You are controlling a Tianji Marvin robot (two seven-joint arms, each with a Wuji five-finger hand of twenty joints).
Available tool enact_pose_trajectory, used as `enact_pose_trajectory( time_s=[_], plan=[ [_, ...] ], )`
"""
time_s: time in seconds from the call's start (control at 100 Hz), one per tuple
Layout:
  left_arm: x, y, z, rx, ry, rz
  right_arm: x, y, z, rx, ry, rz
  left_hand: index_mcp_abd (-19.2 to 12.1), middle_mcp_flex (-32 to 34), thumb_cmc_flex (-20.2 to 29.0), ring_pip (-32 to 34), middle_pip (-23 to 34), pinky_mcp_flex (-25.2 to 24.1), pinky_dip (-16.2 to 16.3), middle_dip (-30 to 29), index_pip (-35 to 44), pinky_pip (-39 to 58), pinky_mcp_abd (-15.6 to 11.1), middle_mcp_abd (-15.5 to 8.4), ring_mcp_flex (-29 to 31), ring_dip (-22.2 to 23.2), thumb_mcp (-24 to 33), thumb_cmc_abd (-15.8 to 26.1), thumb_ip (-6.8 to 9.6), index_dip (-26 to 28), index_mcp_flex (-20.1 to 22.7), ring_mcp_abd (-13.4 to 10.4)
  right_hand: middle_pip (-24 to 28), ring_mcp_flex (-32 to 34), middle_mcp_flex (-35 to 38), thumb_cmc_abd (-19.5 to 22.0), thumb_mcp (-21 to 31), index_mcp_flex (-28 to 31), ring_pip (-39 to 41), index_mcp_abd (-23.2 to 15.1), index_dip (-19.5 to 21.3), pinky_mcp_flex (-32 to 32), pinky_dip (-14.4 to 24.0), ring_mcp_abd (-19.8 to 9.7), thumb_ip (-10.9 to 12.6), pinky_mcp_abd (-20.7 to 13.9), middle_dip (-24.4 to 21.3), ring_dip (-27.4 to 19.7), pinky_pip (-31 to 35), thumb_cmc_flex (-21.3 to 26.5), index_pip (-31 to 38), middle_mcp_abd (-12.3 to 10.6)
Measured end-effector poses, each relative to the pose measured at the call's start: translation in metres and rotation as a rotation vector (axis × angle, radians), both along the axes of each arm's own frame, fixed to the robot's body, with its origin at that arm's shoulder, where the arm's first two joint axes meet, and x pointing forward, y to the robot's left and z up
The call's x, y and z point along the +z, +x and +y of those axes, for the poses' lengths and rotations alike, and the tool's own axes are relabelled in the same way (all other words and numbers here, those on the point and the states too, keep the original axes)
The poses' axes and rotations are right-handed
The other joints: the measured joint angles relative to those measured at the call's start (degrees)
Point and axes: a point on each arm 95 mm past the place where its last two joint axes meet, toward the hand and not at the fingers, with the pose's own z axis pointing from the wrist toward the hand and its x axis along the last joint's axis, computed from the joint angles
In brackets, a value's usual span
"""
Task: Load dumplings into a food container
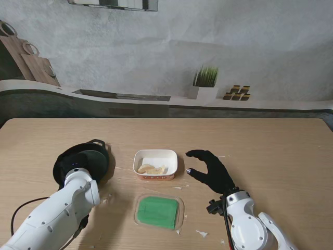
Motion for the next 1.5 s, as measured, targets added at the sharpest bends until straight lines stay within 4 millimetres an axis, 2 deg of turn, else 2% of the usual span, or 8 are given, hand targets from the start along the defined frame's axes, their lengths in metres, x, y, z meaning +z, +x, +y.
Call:
enact_pose_trajectory(
  time_s=[0.13, 0.24, 0.36, 0.64, 0.87, 0.95, 1.16, 1.5],
  plan=[
    [-0.001, 0.000, 0.000, -0.014, 0.016, 0.004, 0.000, 0.000, 0.001, 0.001, -0.001, 0.001, 0.1, 0.3, 2.6, 2.0, 1.5, 2.6, -0.8, 2.3, 1.2, 1.3, -3.6, -1.6, 1.2, 2.2, 0.7, -2.4, -0.17, 1.0, -0.1, -2.1, 0.0, 0.0, 0.0, 0.0, 0.0, 0.0, 0.1, 0.0, 0.0, 0.0, 0.0, 0.0, 0.0, 0.0, 0.0, 0.0, 0.0, 0.0, 0.0, 0.0],
    [0.000, 0.000, 0.000, -0.021, 0.027, 0.011, 0.000, 0.000, 0.001, 0.002, -0.002, 0.000, 0.2, 1.0, 7.1, 2.9, 3.0, 4.7, -11.6, 4.4, 3.0, 6.3, -4.6, -2.3, 3.8, 6.2, -0.5, -4.0, -3.32, 3.4, -0.3, -3.5, 0.0, 0.0, 0.0, 0.0, 0.0, 0.0, 0.1, 0.0, 0.0, 0.0, 0.1, 0.0, 0.0, 0.0, 0.0, 0.0, 0.1, 0.0, 0.0, 0.0],
    [0.001, 0.001, 0.000, -0.023, 0.032, 0.011, 0.000, 0.000, 0.001, 0.002, -0.003, 0.000, 0.2, 5.0, 10.5, 1.9, 3.9, 7.6, -15.6, 7.6, 8.6, 9.9, -3.9, -2.6, 9.6, 10.2, -3.3, -5.3, -5.04, 7.4, 1.1, -3.8, 0.0, 0.0, 0.0, 0.0, 0.0, 0.0, 0.1, 0.0, 0.0, 0.0, 0.1, 0.0, 0.0, 0.0, 0.0, 0.0, 0.1, 0.0, 0.0, 0.0],
    [0.001, 0.005, 0.002, -0.059, 0.045, -0.015, 0.000, 0.000, 0.001, 0.000, -0.004, 0.001, -4.4, 17.5, 13.9, -3.8, -4.1, 11.7, -15.7, 18.2, 18.7, 10.5, -1.6, -4.8, 17.1, 11.4, -7.1, -9.3, -5.25, 11.9, 11.6, -3.8, 0.0, 0.1, 0.0, 0.0, 0.0, 0.6, 0.1, 0.0, 0.0, 0.1, 0.4, 0.0, 0.0, 0.0, 0.0, 0.0, 0.1, 0.0, 0.0, 0.0],
    [0.001, 0.007, 0.003, -0.092, 0.067, -0.030, 0.000, 0.000, 0.001, 0.000, -0.003, 0.001, -8.4, 23.7, 14.6, -5.4, -8.5, 13.9, -16.4, 19.6, 19.9, 10.5, 0.2, -6.9, 20.1, 11.3, -7.1, -13.7, -5.28, 11.9, 17.8, -4.0, 0.0, 0.1, 0.0, 0.0, 0.0, 0.7, 0.1, 0.0, 0.0, 0.1, 0.6, 0.0, 0.0, 0.0, 0.0, 0.0, 0.2, 0.0, 0.0, 0.0],
    [0.000, 0.008, 0.005, -0.118, 0.067, -0.055, 0.000, 0.000, 0.001, -0.001, -0.003, 0.002, -11.7, 25.4, 14.6, -5.6, -9.1, 14.1, -16.5, 19.7, 19.9, 10.5, 0.4, -8.4, 20.9, 11.3, -7.6, -15.2, -5.29, 11.2, 20.4, -4.7, 0.0, 0.1, 0.0, 0.0, 0.1, 0.7, 0.2, 0.0, 0.0, 0.1, 0.6, 0.0, 0.0, 0.0, 0.0, 0.0, 0.2, 0.0, 0.0, 0.0],
    [0.003, -0.003, 0.011, -0.162, 0.040, -0.111, -0.001, 0.000, 0.002, 0.000, -0.004, 0.006, -13.8, 26.8, 14.6, -5.6, -9.6, 14.8, -16.3, 20.6, 19.9, 10.5, 0.4, -9.2, 22.0, 11.3, -7.9, -15.9, -6.25, 12.3, 21.8, -5.2, 0.0, 0.1, 0.0, 0.0, 0.6, 0.7, 0.7, 0.0, 0.0, 0.1, 0.7, 0.0, 0.0, 0.0, 0.0, 0.0, 0.3, 0.1, 0.0, 0.0],
    [0.042, -0.015, 0.011, -0.213, -0.045, -0.248, -0.002, 0.000, 0.004, 0.001, -0.006, 0.010, -14.1, 28.1, 14.6, -5.6, -9.6, 15.5, -14.9, 21.9, 19.9, 10.5, 1.7, -9.3, 23.3, 11.4, -7.9, -17.1, -6.29, 13.8, 23.3, -4.5, 0.5, 0.1, 0.6, 0.0, 0.6, 0.7, 0.7, 0.0, 0.0, 0.1, 0.7, 0.1, 0.0, 0.0, 0.0, 0.0, 0.4, 0.1, 0.0, 0.0]
  ],
)
